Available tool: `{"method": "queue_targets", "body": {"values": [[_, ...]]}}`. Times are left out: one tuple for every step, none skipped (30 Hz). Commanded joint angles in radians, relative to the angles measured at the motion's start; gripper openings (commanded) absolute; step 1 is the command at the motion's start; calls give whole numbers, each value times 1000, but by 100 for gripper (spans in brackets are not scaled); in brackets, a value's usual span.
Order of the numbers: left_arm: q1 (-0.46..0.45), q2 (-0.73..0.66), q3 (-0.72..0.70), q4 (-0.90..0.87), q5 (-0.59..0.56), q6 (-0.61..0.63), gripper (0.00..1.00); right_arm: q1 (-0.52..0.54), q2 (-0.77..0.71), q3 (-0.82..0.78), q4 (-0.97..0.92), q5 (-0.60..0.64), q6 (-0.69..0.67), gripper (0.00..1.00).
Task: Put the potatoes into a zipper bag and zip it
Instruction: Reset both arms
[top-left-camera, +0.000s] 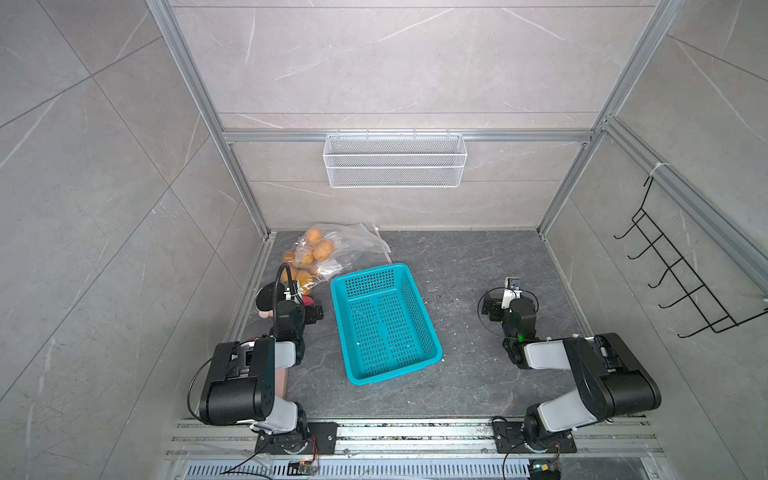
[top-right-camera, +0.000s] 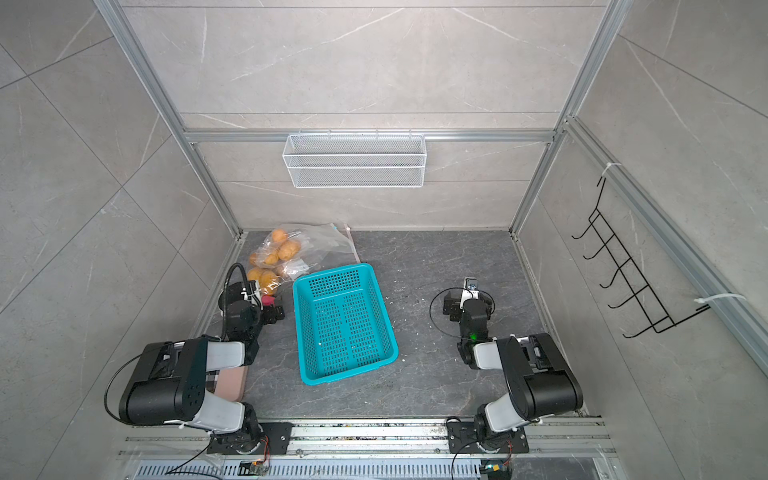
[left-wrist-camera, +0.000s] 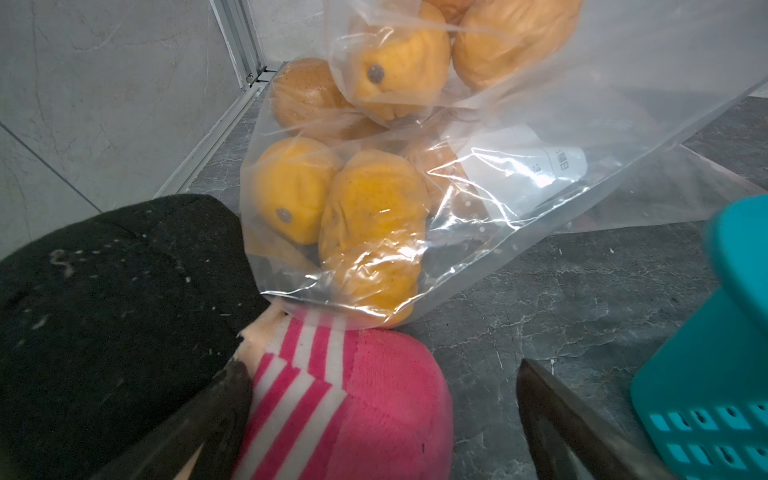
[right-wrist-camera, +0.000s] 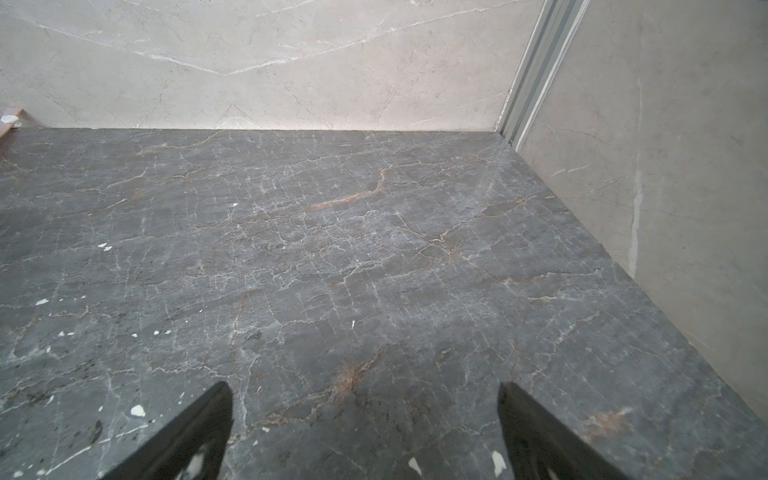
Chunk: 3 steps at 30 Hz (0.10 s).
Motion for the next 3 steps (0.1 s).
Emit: {"method": "queue_targets", "body": {"values": [[0,6,16,6,18,15,100,2,-4,20,-28,-9,8,99],[0,6,16,5,18,15,100,3,-5,17,-24,-10,7,99],[0,6,16,4,18,14,100,4,-6,15,-20,-9,6,99]]}}
